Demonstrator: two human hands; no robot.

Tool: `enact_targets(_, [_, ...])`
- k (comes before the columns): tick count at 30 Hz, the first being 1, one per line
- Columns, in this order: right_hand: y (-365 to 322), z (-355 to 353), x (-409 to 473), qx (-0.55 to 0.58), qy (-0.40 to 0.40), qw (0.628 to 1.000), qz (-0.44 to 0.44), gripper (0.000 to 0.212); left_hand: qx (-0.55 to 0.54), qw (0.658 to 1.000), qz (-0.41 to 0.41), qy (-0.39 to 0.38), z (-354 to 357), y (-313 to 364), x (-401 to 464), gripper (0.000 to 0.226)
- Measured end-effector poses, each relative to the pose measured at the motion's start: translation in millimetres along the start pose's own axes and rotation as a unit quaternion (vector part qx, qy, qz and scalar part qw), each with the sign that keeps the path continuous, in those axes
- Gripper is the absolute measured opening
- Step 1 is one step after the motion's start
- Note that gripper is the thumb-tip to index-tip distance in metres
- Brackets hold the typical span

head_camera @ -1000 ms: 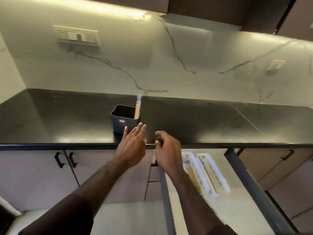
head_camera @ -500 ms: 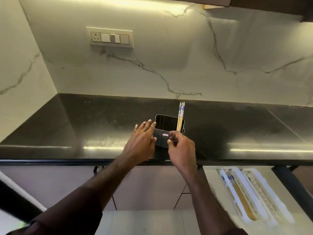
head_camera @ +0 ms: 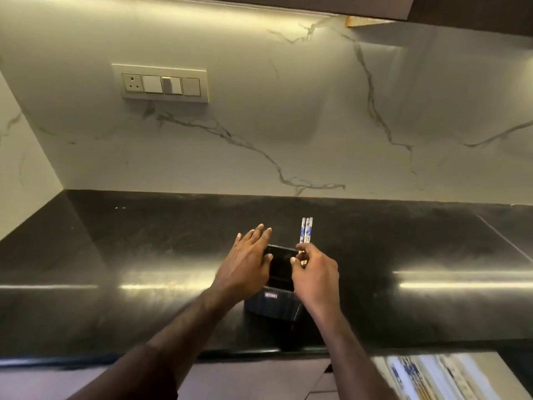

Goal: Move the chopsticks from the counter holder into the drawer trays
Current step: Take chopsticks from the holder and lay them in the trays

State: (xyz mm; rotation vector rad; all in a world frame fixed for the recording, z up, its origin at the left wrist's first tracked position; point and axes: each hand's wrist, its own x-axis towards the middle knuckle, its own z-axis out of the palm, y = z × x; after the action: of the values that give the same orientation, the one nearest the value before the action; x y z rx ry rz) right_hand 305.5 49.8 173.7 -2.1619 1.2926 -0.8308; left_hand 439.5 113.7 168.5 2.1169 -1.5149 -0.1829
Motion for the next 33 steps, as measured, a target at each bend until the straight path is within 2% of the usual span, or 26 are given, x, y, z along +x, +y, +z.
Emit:
enact_targets(7, [18.3, 5.4, 44.4, 0.000, -0.029, 0.996, 0.079, 0.038, -0.034, 0.999, 0.001, -0.004, 16.2, 8.4, 57.2, 0.061])
enact_targets(17, [30.0, 12.9, 71.7, -0.014, -0.060, 0.991, 0.117, 0.042, -0.122, 0.991, -0.037, -0.042, 34.4, 10.2, 101.7, 0.066])
enact_targets(29, [39.1, 27.9, 88.1, -0.001, -0.112, 0.983, 0.144, 0.016, -0.203, 0.973, -0.084, -0.068, 45.6, 11.0, 126.8, 0.067])
enact_targets(33, [41.4, 30.4, 89.9, -0.016, -0.118, 0.983, 0.136, 0.013, -0.311, 0.940, -0.099, -0.099, 53.2, 9.2, 129.4, 0.060])
